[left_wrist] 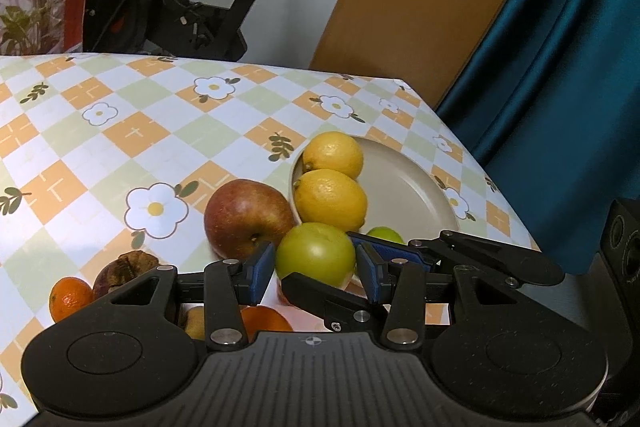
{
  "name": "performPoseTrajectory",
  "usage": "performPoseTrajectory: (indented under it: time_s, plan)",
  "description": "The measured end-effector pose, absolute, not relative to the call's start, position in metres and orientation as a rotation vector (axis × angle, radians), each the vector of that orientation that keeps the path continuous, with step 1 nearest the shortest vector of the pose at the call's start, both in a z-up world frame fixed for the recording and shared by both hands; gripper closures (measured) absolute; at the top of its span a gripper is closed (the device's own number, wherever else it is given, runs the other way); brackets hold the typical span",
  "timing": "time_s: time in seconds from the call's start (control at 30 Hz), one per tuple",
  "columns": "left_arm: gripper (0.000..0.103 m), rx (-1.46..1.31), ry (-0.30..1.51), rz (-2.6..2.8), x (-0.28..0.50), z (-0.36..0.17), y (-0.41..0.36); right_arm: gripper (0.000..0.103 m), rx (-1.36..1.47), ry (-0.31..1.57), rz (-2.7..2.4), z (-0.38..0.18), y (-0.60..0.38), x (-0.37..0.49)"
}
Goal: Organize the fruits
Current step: 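Carry the pale apple onto the plate and open the left tool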
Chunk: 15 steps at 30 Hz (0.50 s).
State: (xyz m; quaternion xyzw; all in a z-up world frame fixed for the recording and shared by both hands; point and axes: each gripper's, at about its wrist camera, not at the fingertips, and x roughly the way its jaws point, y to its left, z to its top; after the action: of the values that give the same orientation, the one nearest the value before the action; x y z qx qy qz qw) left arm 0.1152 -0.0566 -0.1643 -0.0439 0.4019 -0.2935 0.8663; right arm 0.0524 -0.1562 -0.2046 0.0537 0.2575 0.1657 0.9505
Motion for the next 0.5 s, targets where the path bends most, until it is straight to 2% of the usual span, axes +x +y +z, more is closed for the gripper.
performPoseTrajectory:
  time_s: [0.07, 0.1, 0.13, 0.3, 0.37, 0.5]
  plan:
    - [0.057, -0.083, 0.835, -0.622, 0.114, -0.162, -0.059, 0.055, 0.113, 0.518, 0.333, -0.203, -0.158, 0.05]
    - [0.064, -0.089, 0.827, -0.64, 0.113, -0.16, -0.061, 0.056, 0.115, 0.516, 0.331, -0.203, -0.159, 0.05]
    - [0.065, -0.081, 0.819, -0.644, 0.112, -0.157, -0.064, 0.064, 0.12, 0.514, 0.331, -0.203, -0.161, 0.049]
    - [0.066, -0.071, 0.8, -0.662, 0.114, -0.16, -0.071, 0.065, 0.124, 0.513, 0.308, -0.199, -0.167, 0.048]
    - [0.066, -0.084, 0.803, -0.654, 0.118, -0.16, -0.068, 0.071, 0.129, 0.536, 0.31, -0.204, -0.171, 0.05]
    - [0.066, -0.108, 0.83, -0.638, 0.124, -0.161, -0.06, 0.071, 0.139, 0.573, 0.315, -0.215, -0.171, 0.049]
